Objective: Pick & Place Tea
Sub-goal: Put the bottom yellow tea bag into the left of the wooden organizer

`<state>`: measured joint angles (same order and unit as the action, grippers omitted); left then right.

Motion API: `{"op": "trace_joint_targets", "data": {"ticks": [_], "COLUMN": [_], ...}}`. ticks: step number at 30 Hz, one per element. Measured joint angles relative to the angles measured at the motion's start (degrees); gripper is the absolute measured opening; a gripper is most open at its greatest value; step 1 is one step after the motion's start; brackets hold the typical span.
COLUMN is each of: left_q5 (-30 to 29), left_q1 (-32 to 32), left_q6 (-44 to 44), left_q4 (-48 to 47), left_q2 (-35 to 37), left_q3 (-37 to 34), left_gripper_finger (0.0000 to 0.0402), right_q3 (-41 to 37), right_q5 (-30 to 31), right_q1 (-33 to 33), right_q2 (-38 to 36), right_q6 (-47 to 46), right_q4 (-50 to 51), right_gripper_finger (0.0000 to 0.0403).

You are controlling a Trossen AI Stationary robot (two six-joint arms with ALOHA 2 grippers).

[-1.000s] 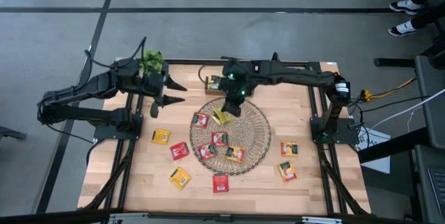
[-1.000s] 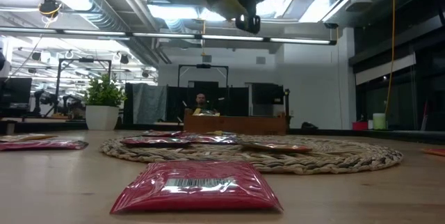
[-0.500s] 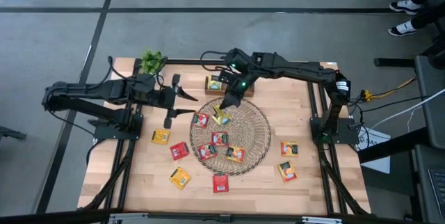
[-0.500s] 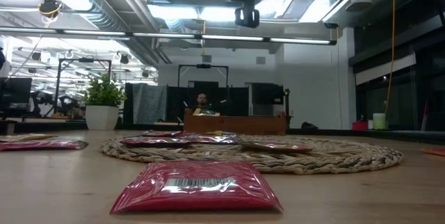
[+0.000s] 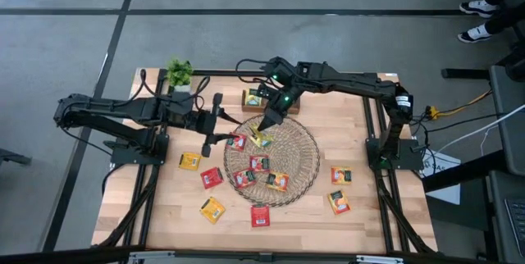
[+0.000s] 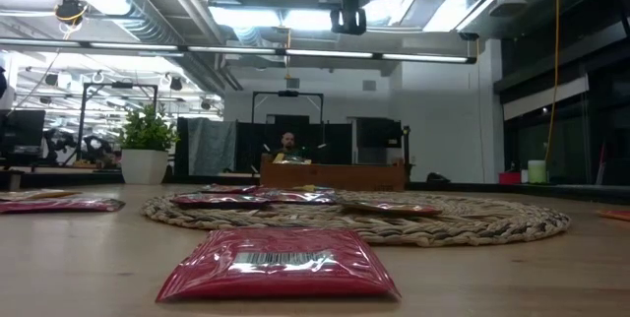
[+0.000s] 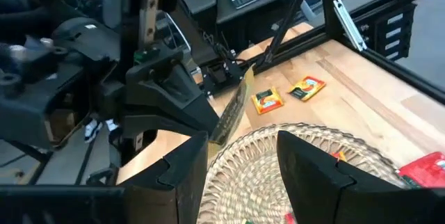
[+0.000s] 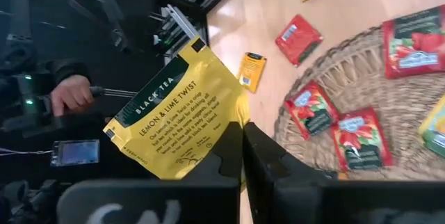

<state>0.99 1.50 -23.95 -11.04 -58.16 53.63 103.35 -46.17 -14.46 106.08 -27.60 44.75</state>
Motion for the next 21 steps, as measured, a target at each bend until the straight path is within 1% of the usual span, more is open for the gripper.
{"op": "trace_joint_targets", "data": {"ticks": [7,21], "left_q5": [0.01,-1.51], "left_q1": [-0.02,-0.09], "left_q6": [-0.38,-0.34], "left_q4": [1.19,2.39], "left_q2": [-2.13,-2.55], "left_q3": [0.0,0.0], "left_gripper_finger": [0.0169,0.0169], "right_q3": [0.0,0.0], "right_q5": [-0.11,-0.09], "right_q1": [0.59,2.73], "right_q2": [0.0,0.0], "right_q6": [-0.85,-0.55], "right_q4": [-2.46,-2.51], "right_gripper_finger": [0.0005,0.0006]}}
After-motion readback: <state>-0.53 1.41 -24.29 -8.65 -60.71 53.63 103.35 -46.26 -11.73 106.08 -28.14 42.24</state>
